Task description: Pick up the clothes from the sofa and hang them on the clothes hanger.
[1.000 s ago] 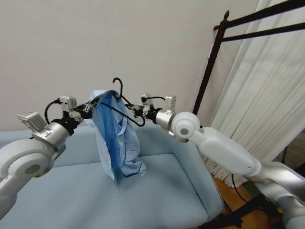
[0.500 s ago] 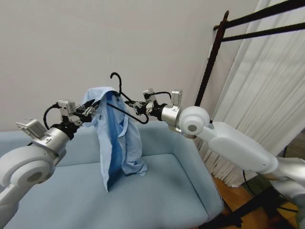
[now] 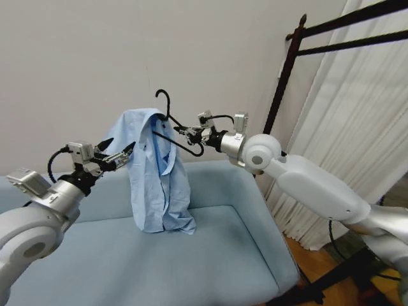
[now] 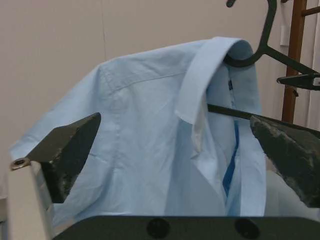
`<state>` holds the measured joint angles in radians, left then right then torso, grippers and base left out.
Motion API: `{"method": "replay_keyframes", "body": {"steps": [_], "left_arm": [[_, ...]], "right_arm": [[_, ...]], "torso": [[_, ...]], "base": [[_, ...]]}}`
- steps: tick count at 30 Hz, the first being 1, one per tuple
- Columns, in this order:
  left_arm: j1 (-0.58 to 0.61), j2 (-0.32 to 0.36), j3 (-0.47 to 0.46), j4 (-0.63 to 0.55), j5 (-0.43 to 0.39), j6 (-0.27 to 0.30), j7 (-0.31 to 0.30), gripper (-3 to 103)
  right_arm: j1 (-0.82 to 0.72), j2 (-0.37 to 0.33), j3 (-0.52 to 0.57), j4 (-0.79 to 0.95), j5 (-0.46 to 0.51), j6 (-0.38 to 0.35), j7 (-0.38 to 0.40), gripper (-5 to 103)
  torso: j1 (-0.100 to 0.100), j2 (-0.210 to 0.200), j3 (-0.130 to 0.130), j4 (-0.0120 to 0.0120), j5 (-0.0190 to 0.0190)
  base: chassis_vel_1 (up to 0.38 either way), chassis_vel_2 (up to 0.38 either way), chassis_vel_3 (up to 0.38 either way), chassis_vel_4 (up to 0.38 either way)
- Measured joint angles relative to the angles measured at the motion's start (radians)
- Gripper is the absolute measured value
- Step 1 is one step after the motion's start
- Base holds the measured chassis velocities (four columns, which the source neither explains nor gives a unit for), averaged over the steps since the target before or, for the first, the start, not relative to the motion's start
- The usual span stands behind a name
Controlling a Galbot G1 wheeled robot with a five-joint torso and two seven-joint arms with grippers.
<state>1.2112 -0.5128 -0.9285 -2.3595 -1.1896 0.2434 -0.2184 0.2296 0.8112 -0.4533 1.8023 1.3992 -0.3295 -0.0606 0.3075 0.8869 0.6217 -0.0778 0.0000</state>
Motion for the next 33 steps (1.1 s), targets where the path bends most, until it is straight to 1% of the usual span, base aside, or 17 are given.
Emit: {"method": "replay_keyframes", "body": {"steps": [1,2,6,10,11,14,15,18,19,20,24,25,26,28,31,32,33], "left_arm": [[0.000,0.005,-0.012,0.008,-0.005,-0.001,0.003,98],[0.000,0.005,-0.012,0.008,-0.005,-0.001,0.003,98],[-0.012,0.024,-0.028,0.046,-0.025,-0.001,0.028,100],[-0.092,0.039,-0.011,0.142,-0.079,0.006,0.130,100],[-0.092,0.039,-0.011,0.142,-0.079,0.006,0.130,100],[-0.207,0.048,0.030,0.233,-0.150,0.031,0.224,100],[-0.207,0.048,0.030,0.233,-0.150,0.031,0.224,100],[-0.294,0.075,0.066,0.316,-0.208,0.068,0.374,100],[-0.325,0.091,0.085,0.350,-0.227,0.089,0.448,100],[-0.325,0.091,0.085,0.350,-0.227,0.089,0.448,100],[-0.429,0.148,0.139,0.494,-0.224,0.186,0.743,100],[-0.437,0.160,0.142,0.520,-0.209,0.191,0.784,100],[-0.437,0.160,0.142,0.520,-0.209,0.191,0.784,100],[-0.438,0.181,0.143,0.571,-0.183,0.192,0.914,100],[-0.419,0.196,0.135,0.610,-0.146,0.180,1.045,100],[-0.419,0.196,0.135,0.610,-0.146,0.180,1.045,100],[-0.416,0.199,0.135,0.618,-0.126,0.170,1.080,100]], "right_arm": [[-0.007,-0.012,0.014,-0.018,-0.010,0.001,-0.053,2],[-0.007,-0.012,0.014,-0.018,-0.010,0.001,-0.053,2],[-0.027,-0.047,0.047,-0.031,-0.017,-0.006,-0.148,2],[-0.057,-0.084,0.078,-0.026,-0.036,-0.018,-0.245,2],[-0.057,-0.084,0.078,-0.026,-0.036,-0.018,-0.245,2],[-0.074,-0.103,0.095,-0.024,-0.069,-0.021,-0.337,2],[-0.074,-0.103,0.095,-0.024,-0.069,-0.021,-0.337,2],[-0.085,-0.114,0.105,-0.028,-0.105,-0.024,-0.406,2],[-0.087,-0.116,0.107,-0.034,-0.128,-0.024,-0.438,2],[-0.087,-0.116,0.107,-0.034,-0.128,-0.024,-0.438,2],[-0.089,-0.114,0.111,-0.062,-0.197,-0.024,-0.547,2],[-0.089,-0.108,0.111,-0.068,-0.207,-0.024,-0.562,2],[-0.089,-0.108,0.111,-0.068,-0.207,-0.024,-0.562,2],[-0.086,-0.097,0.111,-0.077,-0.227,-0.022,-0.585,2],[-0.086,-0.091,0.105,-0.077,-0.238,-0.015,-0.592,2],[-0.086,-0.091,0.105,-0.077,-0.238,-0.015,-0.592,2],[-0.086,-0.089,0.103,-0.076,-0.240,-0.014,-0.592,2]], "torso": [[0.000,0.000,0.000,-0.0003,0.0001],[0.000,0.000,0.000,-0.0003,0.0001],[0.000,0.000,0.000,-0.0003,0.0002],[0.000,0.000,0.000,0.0000,-0.0001],[0.000,0.000,0.000,0.0000,-0.0001],[0.000,0.000,0.000,-0.0002,0.0000],[0.000,0.000,0.000,-0.0002,0.0000],[0.000,0.000,0.000,-0.0002,0.0000],[0.000,0.000,0.000,-0.0002,0.0000],[0.000,0.000,0.000,-0.0002,0.0000],[0.000,0.000,0.000,-0.0004,0.0001],[0.000,0.000,0.000,-0.0004,0.0000],[0.000,0.000,0.000,-0.0004,0.0000],[0.000,0.000,0.000,0.0003,-0.0001],[0.000,0.000,0.000,0.0002,-0.0003],[0.000,0.000,0.000,0.0002,-0.0003],[0.000,0.000,0.000,0.0000,-0.0003]], "base": [[0.000,0.000,0.000,0.000],[0.000,0.000,0.000,0.000],[0.000,0.000,0.000,0.000],[0.000,0.000,0.000,0.000],[0.000,0.000,0.000,0.000],[0.000,0.000,0.000,0.000],[0.000,0.000,0.000,0.000],[0.000,0.000,0.000,0.000],[0.000,0.000,0.000,0.000],[0.000,0.000,0.000,0.000],[0.000,0.000,0.000,0.000],[0.000,0.000,0.000,0.000],[0.000,0.000,0.000,0.000],[0.000,0.000,0.000,0.000],[0.000,0.000,0.000,0.000],[0.000,0.000,0.000,0.000],[0.000,0.000,0.000,0.000]]}}
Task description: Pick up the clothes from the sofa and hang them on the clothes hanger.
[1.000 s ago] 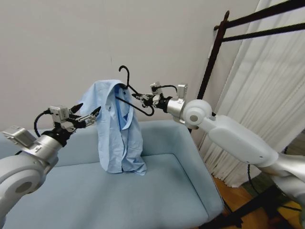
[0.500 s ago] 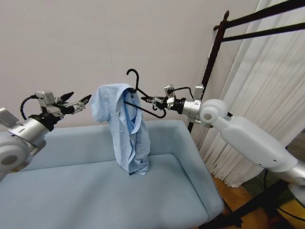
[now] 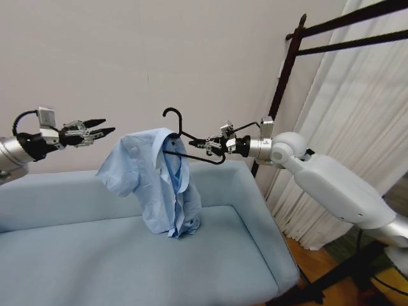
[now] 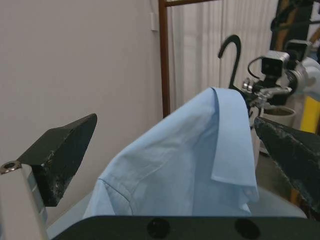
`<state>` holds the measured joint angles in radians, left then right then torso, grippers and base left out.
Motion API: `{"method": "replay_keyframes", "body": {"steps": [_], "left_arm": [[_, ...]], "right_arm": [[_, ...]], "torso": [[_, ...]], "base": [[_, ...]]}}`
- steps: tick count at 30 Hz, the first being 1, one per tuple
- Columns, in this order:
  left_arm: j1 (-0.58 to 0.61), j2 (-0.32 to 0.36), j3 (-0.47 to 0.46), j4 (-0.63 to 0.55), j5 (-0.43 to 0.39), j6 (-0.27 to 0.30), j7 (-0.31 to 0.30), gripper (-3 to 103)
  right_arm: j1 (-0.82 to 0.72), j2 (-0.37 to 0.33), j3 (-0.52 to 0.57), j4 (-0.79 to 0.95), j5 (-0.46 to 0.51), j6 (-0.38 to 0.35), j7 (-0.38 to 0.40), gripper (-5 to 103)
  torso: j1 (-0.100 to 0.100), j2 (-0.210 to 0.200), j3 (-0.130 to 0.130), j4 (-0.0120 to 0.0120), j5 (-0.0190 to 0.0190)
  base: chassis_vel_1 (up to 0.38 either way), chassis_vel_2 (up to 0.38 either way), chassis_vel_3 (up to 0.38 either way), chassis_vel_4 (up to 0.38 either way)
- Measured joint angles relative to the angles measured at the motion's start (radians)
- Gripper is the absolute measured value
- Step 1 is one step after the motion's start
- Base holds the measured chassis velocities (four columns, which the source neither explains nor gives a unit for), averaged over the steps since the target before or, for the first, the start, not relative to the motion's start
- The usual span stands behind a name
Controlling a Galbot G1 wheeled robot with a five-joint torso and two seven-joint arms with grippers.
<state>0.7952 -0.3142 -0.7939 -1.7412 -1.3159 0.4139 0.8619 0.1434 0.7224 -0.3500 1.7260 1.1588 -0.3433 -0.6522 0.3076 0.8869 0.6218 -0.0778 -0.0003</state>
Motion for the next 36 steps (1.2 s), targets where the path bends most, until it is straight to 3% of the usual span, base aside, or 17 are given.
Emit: {"method": "replay_keyframes", "body": {"steps": [4,5,8,19,31,33,36], "left_arm": [[0.007,0.013,0.006,0.046,0.079,-0.050,0.132,100],[0.007,0.013,0.006,0.046,0.079,-0.050,0.132,100],[0.001,0.021,0.003,0.084,0.106,-0.057,0.224,100],[0.029,0.076,-0.001,0.089,0.086,-0.037,0.168,100],[0.086,0.111,-0.002,0.077,0.070,-0.037,0.151,103],[0.095,0.112,-0.003,0.074,0.070,-0.037,0.151,100],[0.102,0.110,-0.003,0.067,0.073,-0.034,0.155,85]], "right_arm": [[0.011,0.014,-0.018,0.003,-0.013,0.016,0.001,2],[0.011,0.014,-0.018,0.003,-0.013,0.016,0.001,2],[0.025,0.032,-0.046,0.001,-0.023,0.036,-0.004,2],[0.051,0.077,-0.078,0.011,-0.024,0.036,-0.016,2],[0.064,0.110,-0.101,0.009,-0.020,0.034,-0.004,2],[0.064,0.111,-0.103,0.012,-0.020,0.034,0.002,2],[0.064,0.111,-0.103,0.014,-0.019,0.033,0.011,2]], "torso": [[0.000,0.000,0.000,-0.0003,0.0002],[0.000,0.000,0.000,-0.0003,0.0002],[0.000,0.000,0.000,0.0002,0.0000],[0.000,0.000,0.000,0.0000,0.0001],[0.000,0.000,0.000,0.0000,0.0002],[0.000,0.000,0.000,0.0000,0.0002],[0.000,0.000,0.000,-0.0001,0.0003]], "base": [[0.000,0.000,0.000,0.000],[0.000,0.000,0.000,0.000],[0.000,0.000,0.000,0.000],[0.000,0.000,0.000,0.000],[0.000,0.000,0.000,0.000],[0.000,0.000,0.000,0.000],[0.000,0.000,0.000,0.000]]}}
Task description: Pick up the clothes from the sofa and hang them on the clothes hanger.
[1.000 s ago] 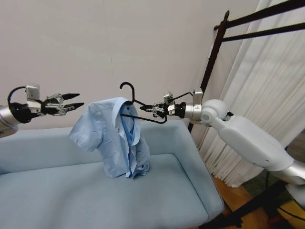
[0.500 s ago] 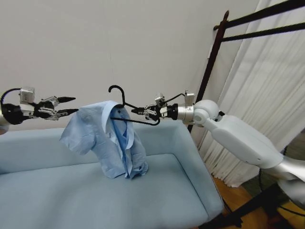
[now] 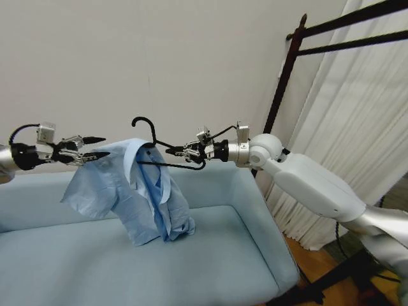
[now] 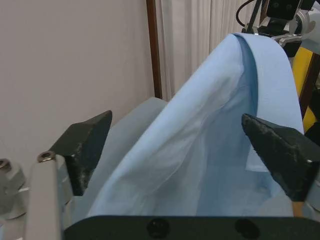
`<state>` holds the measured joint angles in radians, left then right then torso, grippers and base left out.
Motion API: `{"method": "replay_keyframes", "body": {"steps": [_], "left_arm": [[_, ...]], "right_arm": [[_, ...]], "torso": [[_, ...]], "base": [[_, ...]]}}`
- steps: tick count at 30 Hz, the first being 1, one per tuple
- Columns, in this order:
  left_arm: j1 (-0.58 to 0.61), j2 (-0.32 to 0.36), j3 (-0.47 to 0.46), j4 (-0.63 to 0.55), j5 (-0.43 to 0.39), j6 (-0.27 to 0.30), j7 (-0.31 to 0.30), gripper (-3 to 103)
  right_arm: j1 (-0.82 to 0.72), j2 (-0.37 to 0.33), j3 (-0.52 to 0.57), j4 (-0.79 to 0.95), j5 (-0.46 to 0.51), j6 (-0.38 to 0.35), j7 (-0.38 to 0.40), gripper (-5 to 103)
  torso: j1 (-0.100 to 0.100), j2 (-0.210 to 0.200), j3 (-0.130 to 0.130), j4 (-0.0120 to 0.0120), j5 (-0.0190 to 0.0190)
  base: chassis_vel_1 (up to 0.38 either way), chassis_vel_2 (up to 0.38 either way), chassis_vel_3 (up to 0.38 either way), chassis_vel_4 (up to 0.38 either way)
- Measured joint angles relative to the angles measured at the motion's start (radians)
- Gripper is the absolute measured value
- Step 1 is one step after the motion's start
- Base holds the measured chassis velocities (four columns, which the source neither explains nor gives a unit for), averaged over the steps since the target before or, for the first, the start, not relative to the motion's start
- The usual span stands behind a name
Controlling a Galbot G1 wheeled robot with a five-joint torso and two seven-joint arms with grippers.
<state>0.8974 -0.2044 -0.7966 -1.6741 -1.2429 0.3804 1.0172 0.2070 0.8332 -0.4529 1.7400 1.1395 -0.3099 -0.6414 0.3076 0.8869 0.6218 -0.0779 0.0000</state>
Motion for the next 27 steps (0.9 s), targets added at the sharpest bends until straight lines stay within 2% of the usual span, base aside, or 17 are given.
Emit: {"method": "replay_keyframes", "body": {"steps": [1,3,4,6,9,11,13,14,15,18,21,23,27], "left_arm": [[0.000,0.000,0.000,0.000,0.000,0.000,0.000,85],[0.006,-0.004,0.000,-0.004,0.004,0.004,0.001,74],[0.006,-0.004,0.000,-0.004,0.004,0.004,0.001,74],[0.011,-0.010,0.000,-0.005,0.013,0.008,0.001,62],[0.015,-0.015,0.000,-0.005,0.017,0.010,-0.002,57],[0.016,-0.019,0.000,-0.005,0.018,0.011,-0.003,46],[0.017,-0.021,0.000,-0.005,0.019,0.011,-0.004,46],[0.017,-0.021,0.000,-0.005,0.019,0.012,-0.004,36],[0.017,-0.021,0.000,-0.005,0.019,0.012,-0.004,36],[0.017,-0.025,0.001,-0.005,0.019,0.012,-0.003,19],[0.018,-0.030,0.001,-0.005,0.019,0.013,-0.003,15],[0.020,-0.036,0.001,-0.006,0.021,0.013,-0.003,4],[0.022,-0.044,0.001,-0.007,0.024,0.013,-0.003,2]], "right_arm": [[0.000,0.000,0.000,0.000,0.000,0.000,0.000,2],[-0.001,0.001,0.000,0.001,0.000,0.000,0.006,2],[-0.001,0.001,0.000,0.001,0.000,0.000,0.006,2],[-0.001,0.002,0.000,0.002,0.001,0.000,0.008,2],[0.001,0.001,0.000,0.002,0.002,0.000,0.008,2],[0.005,0.001,-0.001,0.002,0.002,0.000,0.008,2],[0.009,0.004,-0.004,0.000,0.002,0.002,0.007,2],[0.011,0.006,-0.005,-0.001,0.002,0.002,0.007,2],[0.011,0.006,-0.005,-0.001,0.002,0.002,0.007,2],[0.012,0.016,-0.006,-0.003,0.003,0.005,0.008,2],[0.012,0.021,-0.008,-0.004,0.003,0.007,0.013,2],[0.014,0.026,-0.010,-0.006,0.003,0.008,0.016,2],[0.014,0.025,-0.016,-0.006,0.003,0.011,0.017,2]], "torso": [[0.000,0.000,0.000,0.0000,0.0000],[0.000,0.000,0.000,0.0000,0.0000],[0.000,0.000,0.000,0.0000,0.0000],[0.000,0.000,0.000,0.0000,0.0000],[0.000,0.000,0.000,0.0001,0.0000],[0.000,0.000,0.000,0.0000,0.0000],[0.000,0.000,0.000,0.0000,-0.0001],[0.000,0.000,0.000,0.0000,0.0000],[0.000,0.000,0.000,0.0000,0.0000],[0.000,0.000,0.000,0.0001,0.0000],[0.000,0.000,0.000,0.0001,0.0000],[0.000,0.000,0.000,0.0001,0.0000],[0.000,0.000,0.000,0.0001,0.0000]], "base": [[0.000,0.000,0.000,0.000],[0.000,0.000,0.000,0.000],[0.000,0.000,0.000,0.000],[0.000,0.000,0.000,0.000],[0.000,0.000,0.000,0.000],[0.000,0.000,0.000,0.000],[0.000,0.000,0.000,0.000],[0.000,0.000,0.000,0.000],[0.000,0.000,0.000,0.000],[0.000,0.000,0.000,0.000],[0.000,0.000,0.000,0.000],[0.000,0.000,0.000,0.000],[0.000,0.000,0.000,0.000]]}}
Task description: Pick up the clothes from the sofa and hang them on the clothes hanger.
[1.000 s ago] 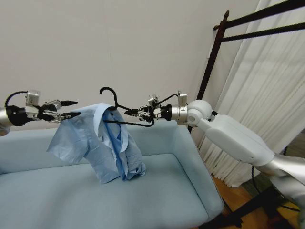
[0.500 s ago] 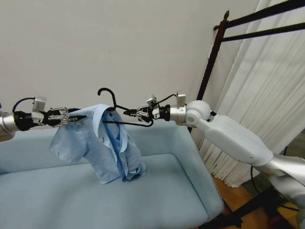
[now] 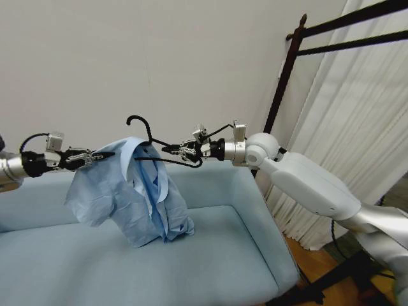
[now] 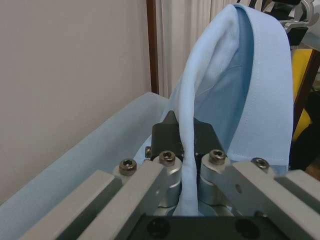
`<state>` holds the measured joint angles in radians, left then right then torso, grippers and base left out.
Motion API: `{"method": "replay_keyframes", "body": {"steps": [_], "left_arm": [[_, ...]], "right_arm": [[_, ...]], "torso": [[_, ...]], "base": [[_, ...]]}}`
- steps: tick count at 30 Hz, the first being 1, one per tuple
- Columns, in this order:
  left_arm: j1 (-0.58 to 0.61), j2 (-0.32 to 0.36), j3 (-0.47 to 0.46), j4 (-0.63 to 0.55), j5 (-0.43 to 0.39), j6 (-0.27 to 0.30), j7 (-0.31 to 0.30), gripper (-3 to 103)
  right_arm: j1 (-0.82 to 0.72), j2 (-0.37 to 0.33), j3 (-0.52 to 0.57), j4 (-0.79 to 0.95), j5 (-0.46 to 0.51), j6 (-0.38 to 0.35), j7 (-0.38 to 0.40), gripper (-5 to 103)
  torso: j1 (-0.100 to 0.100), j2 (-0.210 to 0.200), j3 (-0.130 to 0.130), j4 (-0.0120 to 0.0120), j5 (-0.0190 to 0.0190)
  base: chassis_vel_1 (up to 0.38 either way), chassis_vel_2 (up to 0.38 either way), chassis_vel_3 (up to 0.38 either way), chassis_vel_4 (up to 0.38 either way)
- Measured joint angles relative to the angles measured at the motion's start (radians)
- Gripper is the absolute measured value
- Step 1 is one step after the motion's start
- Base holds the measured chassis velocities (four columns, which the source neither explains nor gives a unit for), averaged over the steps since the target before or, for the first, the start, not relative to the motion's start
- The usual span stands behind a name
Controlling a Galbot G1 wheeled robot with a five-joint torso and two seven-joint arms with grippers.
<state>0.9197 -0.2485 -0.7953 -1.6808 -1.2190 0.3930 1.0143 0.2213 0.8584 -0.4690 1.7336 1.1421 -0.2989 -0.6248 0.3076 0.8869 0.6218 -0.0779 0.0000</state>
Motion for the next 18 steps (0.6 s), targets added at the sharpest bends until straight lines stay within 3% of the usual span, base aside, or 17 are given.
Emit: {"method": "replay_keyframes", "body": {"steps": [5,18], "left_arm": [[0.001,-0.005,0.000,0.003,0.003,-0.003,0.002,2],[0.001,-0.033,0.003,0.020,0.024,-0.021,0.024,2]], "right_arm": [[0.002,-0.001,-0.006,-0.001,-0.002,0.002,0.007,-2],[0.026,-0.026,0.009,-0.043,0.000,0.027,0.052,46]], "torso": [[0.000,0.000,0.000,0.0000,0.0000],[0.000,0.000,0.000,0.0000,0.0001]], "base": [[0.000,0.000,0.000,0.000],[0.000,0.000,0.000,0.000]]}}
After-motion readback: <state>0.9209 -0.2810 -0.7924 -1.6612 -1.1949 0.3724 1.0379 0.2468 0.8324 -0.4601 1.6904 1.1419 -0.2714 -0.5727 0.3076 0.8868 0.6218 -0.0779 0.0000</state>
